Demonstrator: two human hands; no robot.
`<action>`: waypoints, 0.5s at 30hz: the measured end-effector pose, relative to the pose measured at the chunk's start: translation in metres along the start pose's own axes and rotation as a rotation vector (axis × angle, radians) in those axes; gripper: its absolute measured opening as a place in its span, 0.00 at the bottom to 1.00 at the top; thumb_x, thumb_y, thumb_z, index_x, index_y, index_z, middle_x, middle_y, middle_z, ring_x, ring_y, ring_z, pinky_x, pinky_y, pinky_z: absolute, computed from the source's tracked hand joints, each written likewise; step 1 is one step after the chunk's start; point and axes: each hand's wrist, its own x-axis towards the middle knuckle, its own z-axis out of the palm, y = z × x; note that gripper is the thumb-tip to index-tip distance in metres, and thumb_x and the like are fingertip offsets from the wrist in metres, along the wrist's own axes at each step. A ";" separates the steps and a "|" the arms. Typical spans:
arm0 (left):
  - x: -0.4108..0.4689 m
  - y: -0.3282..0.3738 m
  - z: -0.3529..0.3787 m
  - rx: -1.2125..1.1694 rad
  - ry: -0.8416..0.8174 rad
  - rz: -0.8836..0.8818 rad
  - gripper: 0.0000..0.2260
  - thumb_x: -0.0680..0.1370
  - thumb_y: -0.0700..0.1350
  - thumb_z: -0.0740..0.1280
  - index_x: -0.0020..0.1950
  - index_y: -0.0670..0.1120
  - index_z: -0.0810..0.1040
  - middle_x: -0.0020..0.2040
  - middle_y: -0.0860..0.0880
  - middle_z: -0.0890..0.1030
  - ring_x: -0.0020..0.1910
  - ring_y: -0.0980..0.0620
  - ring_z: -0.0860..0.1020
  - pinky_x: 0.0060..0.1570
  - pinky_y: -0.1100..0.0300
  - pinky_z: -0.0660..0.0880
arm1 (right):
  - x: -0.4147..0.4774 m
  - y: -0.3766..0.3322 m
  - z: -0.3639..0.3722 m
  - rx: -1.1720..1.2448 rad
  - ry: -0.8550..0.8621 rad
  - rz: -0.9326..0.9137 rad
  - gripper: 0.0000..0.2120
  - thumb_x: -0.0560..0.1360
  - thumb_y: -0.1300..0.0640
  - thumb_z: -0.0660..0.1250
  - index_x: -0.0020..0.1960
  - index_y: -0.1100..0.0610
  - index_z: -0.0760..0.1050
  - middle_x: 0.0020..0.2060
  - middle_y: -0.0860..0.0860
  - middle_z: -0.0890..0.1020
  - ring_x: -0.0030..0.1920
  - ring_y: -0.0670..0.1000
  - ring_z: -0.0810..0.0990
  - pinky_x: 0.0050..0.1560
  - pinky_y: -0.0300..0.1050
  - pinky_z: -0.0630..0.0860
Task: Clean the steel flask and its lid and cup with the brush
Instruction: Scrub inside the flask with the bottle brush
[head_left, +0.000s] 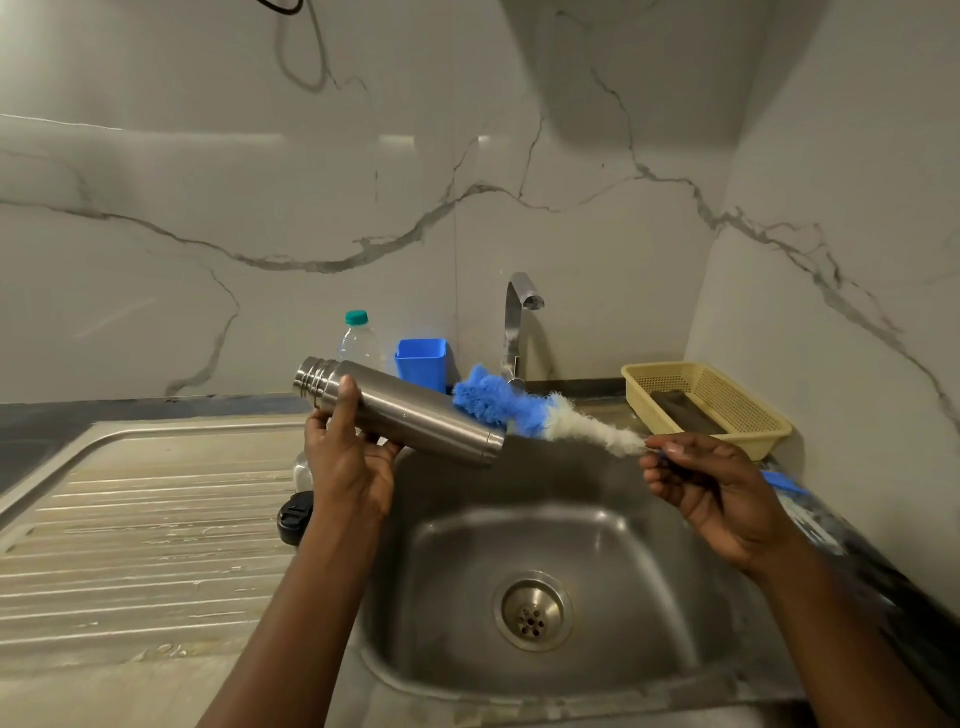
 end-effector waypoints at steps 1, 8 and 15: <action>0.001 0.002 -0.001 -0.013 0.000 0.005 0.22 0.81 0.47 0.72 0.73 0.47 0.71 0.69 0.41 0.79 0.66 0.40 0.81 0.58 0.34 0.81 | -0.002 -0.004 -0.004 0.010 0.012 -0.007 0.15 0.76 0.66 0.62 0.43 0.61 0.88 0.36 0.59 0.86 0.34 0.51 0.86 0.37 0.40 0.84; 0.005 0.006 -0.007 -0.056 0.013 0.033 0.24 0.82 0.47 0.72 0.75 0.46 0.69 0.69 0.42 0.80 0.66 0.39 0.81 0.61 0.30 0.78 | 0.001 0.001 -0.002 0.049 0.016 0.012 0.15 0.75 0.66 0.62 0.43 0.61 0.88 0.36 0.59 0.86 0.34 0.51 0.86 0.36 0.40 0.84; 0.008 0.006 -0.010 -0.082 0.078 0.042 0.25 0.81 0.46 0.73 0.75 0.44 0.68 0.67 0.41 0.80 0.65 0.37 0.81 0.58 0.28 0.78 | -0.003 -0.004 -0.009 0.025 0.016 -0.035 0.20 0.79 0.70 0.59 0.41 0.61 0.88 0.35 0.59 0.86 0.33 0.51 0.85 0.35 0.40 0.84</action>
